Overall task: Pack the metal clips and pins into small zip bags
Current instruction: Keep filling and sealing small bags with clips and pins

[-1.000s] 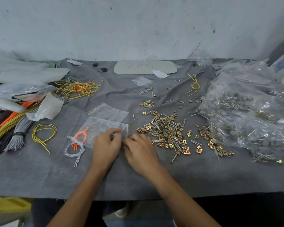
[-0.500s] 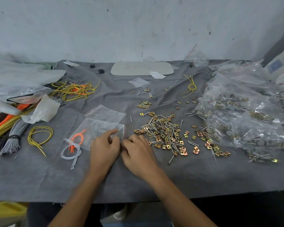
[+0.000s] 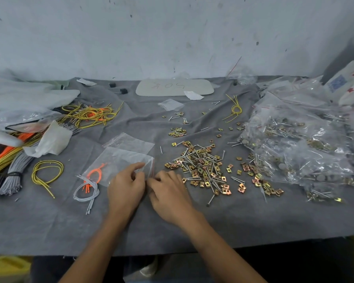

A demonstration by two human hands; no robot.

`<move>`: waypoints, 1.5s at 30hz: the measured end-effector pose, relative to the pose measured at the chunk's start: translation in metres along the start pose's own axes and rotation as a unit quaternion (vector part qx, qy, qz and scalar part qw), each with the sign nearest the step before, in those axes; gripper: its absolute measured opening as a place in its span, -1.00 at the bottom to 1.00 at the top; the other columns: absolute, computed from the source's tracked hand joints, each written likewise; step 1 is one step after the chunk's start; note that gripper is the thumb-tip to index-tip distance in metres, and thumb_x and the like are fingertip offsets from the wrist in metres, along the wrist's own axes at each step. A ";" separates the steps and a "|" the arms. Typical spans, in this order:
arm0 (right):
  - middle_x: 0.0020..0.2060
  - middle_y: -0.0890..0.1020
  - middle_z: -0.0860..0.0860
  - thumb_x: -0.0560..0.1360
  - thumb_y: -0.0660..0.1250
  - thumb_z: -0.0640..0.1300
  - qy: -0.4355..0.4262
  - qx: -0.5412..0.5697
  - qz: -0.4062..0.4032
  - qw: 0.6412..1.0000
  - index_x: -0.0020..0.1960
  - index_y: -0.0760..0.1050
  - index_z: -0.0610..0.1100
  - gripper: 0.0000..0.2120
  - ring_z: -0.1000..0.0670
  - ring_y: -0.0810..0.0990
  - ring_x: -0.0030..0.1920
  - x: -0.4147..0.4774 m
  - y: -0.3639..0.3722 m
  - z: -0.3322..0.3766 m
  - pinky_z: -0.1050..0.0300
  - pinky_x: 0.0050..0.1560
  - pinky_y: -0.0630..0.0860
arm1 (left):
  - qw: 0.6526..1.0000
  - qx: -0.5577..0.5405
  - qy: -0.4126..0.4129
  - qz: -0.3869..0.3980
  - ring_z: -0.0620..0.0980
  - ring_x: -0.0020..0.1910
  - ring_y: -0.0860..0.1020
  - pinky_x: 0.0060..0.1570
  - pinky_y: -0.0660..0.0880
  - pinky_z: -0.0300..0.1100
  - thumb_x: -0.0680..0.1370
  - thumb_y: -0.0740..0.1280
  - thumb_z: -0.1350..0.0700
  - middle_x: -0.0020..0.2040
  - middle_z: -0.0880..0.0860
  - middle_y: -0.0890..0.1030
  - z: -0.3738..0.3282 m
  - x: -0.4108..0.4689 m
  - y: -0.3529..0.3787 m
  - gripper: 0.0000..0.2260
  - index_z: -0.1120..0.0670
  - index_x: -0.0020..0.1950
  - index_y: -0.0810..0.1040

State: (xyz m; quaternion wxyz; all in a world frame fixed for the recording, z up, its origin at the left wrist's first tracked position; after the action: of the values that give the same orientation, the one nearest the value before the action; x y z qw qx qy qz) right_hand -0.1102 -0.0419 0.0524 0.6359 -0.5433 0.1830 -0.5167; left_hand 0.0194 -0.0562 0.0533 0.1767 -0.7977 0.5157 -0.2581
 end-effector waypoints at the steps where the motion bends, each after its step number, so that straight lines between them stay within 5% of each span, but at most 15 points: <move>1: 0.07 0.50 -0.05 0.55 0.19 -0.08 -0.003 0.001 0.004 1.000 0.09 0.51 -0.04 -0.82 -0.15 0.40 0.10 0.000 0.001 0.000 -0.05 0.11 0.30 | 1.000 -0.016 -0.002 0.004 0.23 -0.14 0.64 -0.01 0.57 0.14 0.41 0.16 -0.03 -0.28 0.10 0.65 0.001 0.001 0.001 -0.55 -0.04 0.20 0.67; 8: 0.10 0.48 -0.04 0.56 0.17 -0.08 0.001 0.004 0.012 1.000 0.15 0.48 -0.01 -0.79 -0.14 0.38 0.12 0.000 0.002 0.000 -0.06 0.14 0.29 | 0.998 -0.060 -0.020 0.006 0.12 -0.27 0.64 -0.08 0.60 0.13 0.42 0.17 -0.01 -0.36 0.04 0.63 0.005 0.000 0.002 -0.59 -0.08 0.19 0.66; 12: 0.07 0.49 -0.05 0.54 0.19 -0.10 0.005 0.008 0.006 1.000 0.11 0.43 -0.01 -0.84 -0.15 0.39 0.11 -0.001 -0.002 0.001 -0.08 0.13 0.30 | 0.997 -0.074 -0.011 0.001 -0.13 -0.40 0.59 -0.17 0.58 0.00 0.41 0.17 -0.03 -0.39 -0.06 0.63 0.005 -0.002 0.001 -0.58 -0.09 0.18 0.66; 17: 0.11 0.46 -0.05 0.55 0.18 -0.09 0.000 0.006 0.024 1.000 0.17 0.47 -0.02 -0.78 -0.16 0.37 0.14 -0.002 0.003 -0.001 -0.09 0.18 0.31 | 0.997 -0.082 -0.001 0.005 0.11 -0.31 0.61 -0.13 0.59 0.16 0.42 0.19 0.02 -0.37 0.09 0.61 0.006 0.000 0.003 -0.59 -0.07 0.19 0.65; 29: 0.02 0.56 0.00 0.54 0.22 -0.10 0.044 0.085 -0.030 0.995 0.12 0.55 -0.03 -0.79 -0.08 0.45 0.08 -0.009 -0.018 -0.013 0.01 0.13 0.40 | 0.997 -0.078 0.023 -0.010 -0.05 -0.42 0.42 -0.28 0.42 -0.05 0.44 0.19 0.03 -0.43 -0.03 0.46 0.005 0.002 0.000 -0.59 -0.01 0.22 0.64; 38: 0.05 0.57 0.05 0.57 0.22 -0.03 0.185 -0.058 -0.084 0.977 0.12 0.49 0.01 -0.84 -0.04 0.42 0.07 -0.032 -0.064 -0.095 0.06 0.12 0.36 | 0.996 -0.080 0.026 -0.014 -0.02 -0.46 0.37 -0.34 0.36 -0.06 0.44 0.20 0.01 -0.44 -0.03 0.44 0.010 0.003 0.003 -0.59 -0.01 0.22 0.65; 45: 0.13 0.52 0.04 0.63 0.14 0.02 0.188 -0.083 -0.061 0.977 0.17 0.49 0.02 -0.78 -0.04 0.42 0.14 -0.035 -0.060 -0.099 0.02 0.18 0.35 | 0.996 -0.079 0.031 -0.013 0.00 -0.46 0.38 -0.35 0.37 -0.06 0.44 0.19 0.00 -0.45 0.02 0.48 0.011 0.004 0.003 -0.59 -0.02 0.20 0.65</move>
State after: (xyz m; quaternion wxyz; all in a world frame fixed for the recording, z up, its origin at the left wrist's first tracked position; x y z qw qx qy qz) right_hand -0.2299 -0.0545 0.0599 0.5098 -0.4975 0.3086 -0.6304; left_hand 0.0251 -0.0606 0.0440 0.0938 -0.8074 0.5290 -0.2439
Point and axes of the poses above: each hand's wrist, its own x-axis towards the middle knuckle, its own y-axis out of the palm, z = x × y, the point moved 10 cm from there along x, towards the middle knuckle
